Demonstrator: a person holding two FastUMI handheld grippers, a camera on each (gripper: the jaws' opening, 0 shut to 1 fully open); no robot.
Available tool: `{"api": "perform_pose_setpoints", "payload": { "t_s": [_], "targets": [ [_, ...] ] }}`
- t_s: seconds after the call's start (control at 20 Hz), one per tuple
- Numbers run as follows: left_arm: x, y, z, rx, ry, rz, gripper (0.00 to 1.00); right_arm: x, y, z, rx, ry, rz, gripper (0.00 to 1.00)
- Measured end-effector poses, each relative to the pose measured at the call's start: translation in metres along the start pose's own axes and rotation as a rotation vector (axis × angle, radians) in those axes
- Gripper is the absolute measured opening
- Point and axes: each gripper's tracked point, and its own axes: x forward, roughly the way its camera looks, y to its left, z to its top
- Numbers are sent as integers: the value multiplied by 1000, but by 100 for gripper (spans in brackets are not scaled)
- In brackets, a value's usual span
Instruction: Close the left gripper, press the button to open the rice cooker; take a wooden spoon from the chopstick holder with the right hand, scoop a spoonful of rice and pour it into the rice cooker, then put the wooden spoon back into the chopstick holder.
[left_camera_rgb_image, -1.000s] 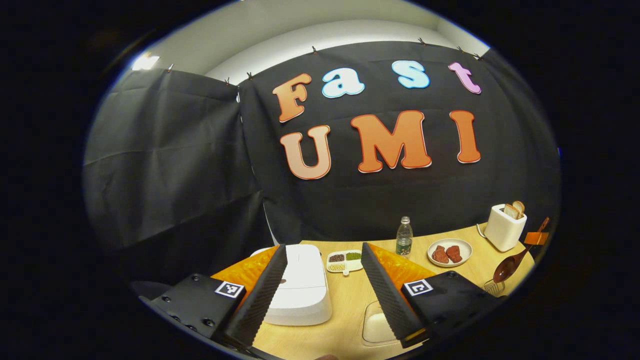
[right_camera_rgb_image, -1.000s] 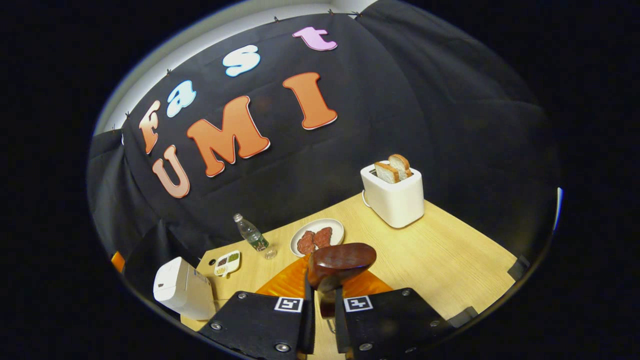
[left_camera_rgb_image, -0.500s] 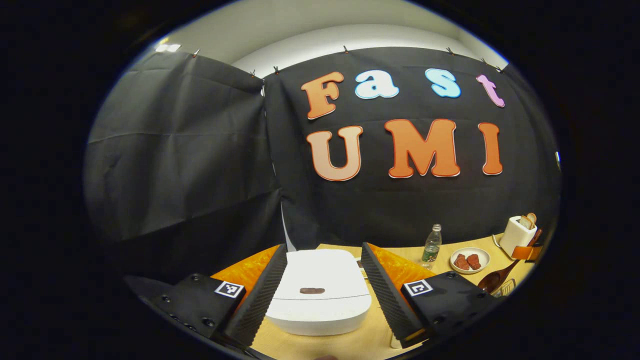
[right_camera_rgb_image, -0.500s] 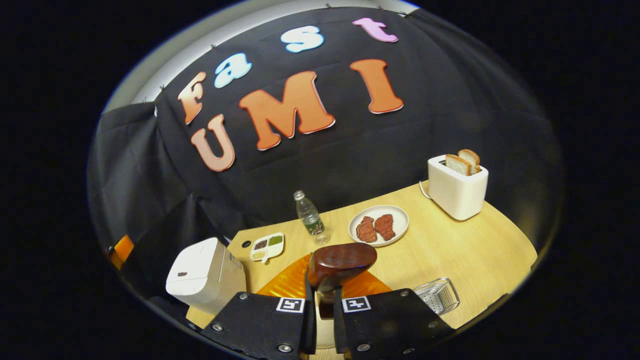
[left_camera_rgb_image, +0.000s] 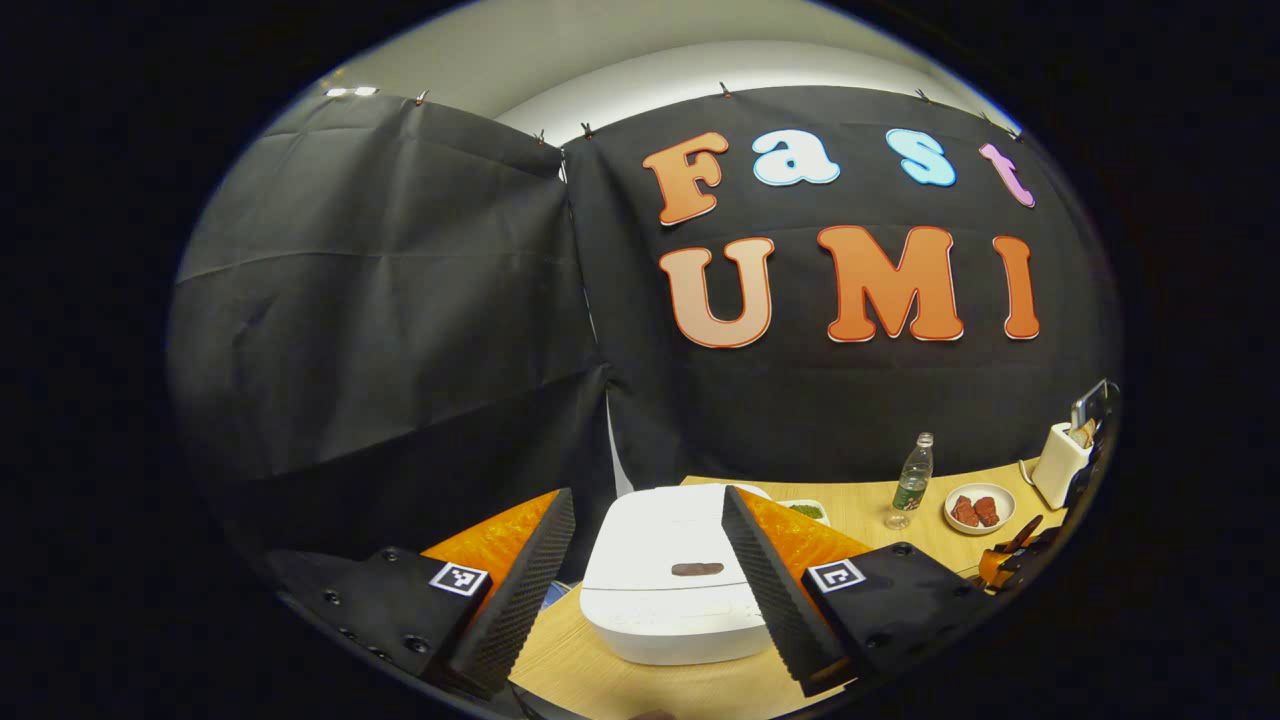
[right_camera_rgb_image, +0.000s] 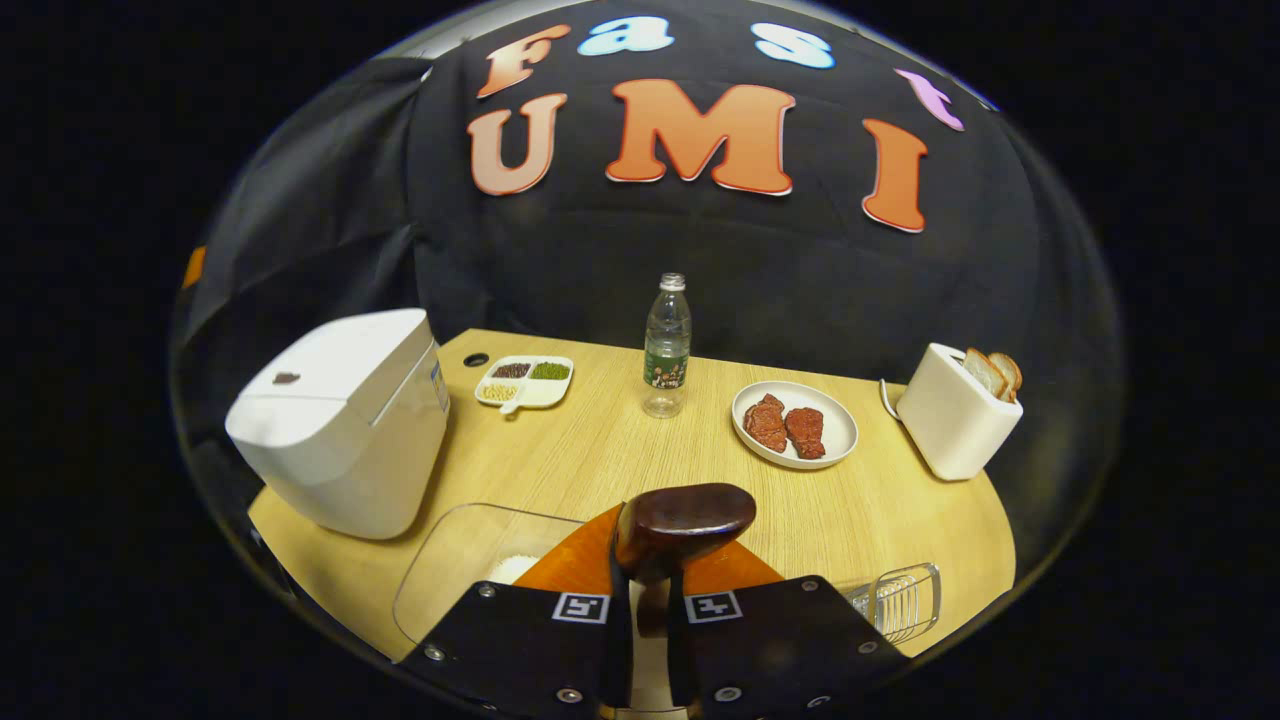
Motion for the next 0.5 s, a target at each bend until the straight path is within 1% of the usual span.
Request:
{"api": "perform_pose_setpoints", "payload": {
  "t_s": [0.05, 0.1, 0.15, 0.2, 0.25, 0.3, 0.35, 0.4, 0.45, 0.5],
  "targets": [
    [0, 3, -3, -3, 15, 9, 100, 1, 1, -6, -56, -3, -18, 13],
    [-1, 8, -7, -5, 21, 21, 100, 1, 4, -8, -80, -5, -25, 14],
    [-1, 9, -8, -6, 24, 24, 95, 2, 8, -13, -96, -1, -22, 12],
    [0, 9, -7, -5, 25, 24, 100, 1, 8, -13, -112, -9, -23, 12],
    [0, 8, -7, -3, 26, 21, 95, 2, 10, -14, -130, -13, -18, 12],
    [-1, 5, -7, -4, 26, 16, 100, 4, 12, -15, -153, -15, -17, 12],
    [-2, 3, -6, -6, 24, 11, 95, 5, 16, -18, -175, -19, -11, 12],
    [-4, 2, -5, -6, 20, 8, 100, 5, 20, -18, -207, -28, -12, 12],
    [-5, 2, -4, -3, 17, 9, 100, 7, 24, -19, -234, -44, -11, 12],
    [-5, 3, -3, -3, 15, 12, 95, 7, 28, -19, -264, -54, -9, 12]
  ]
}}
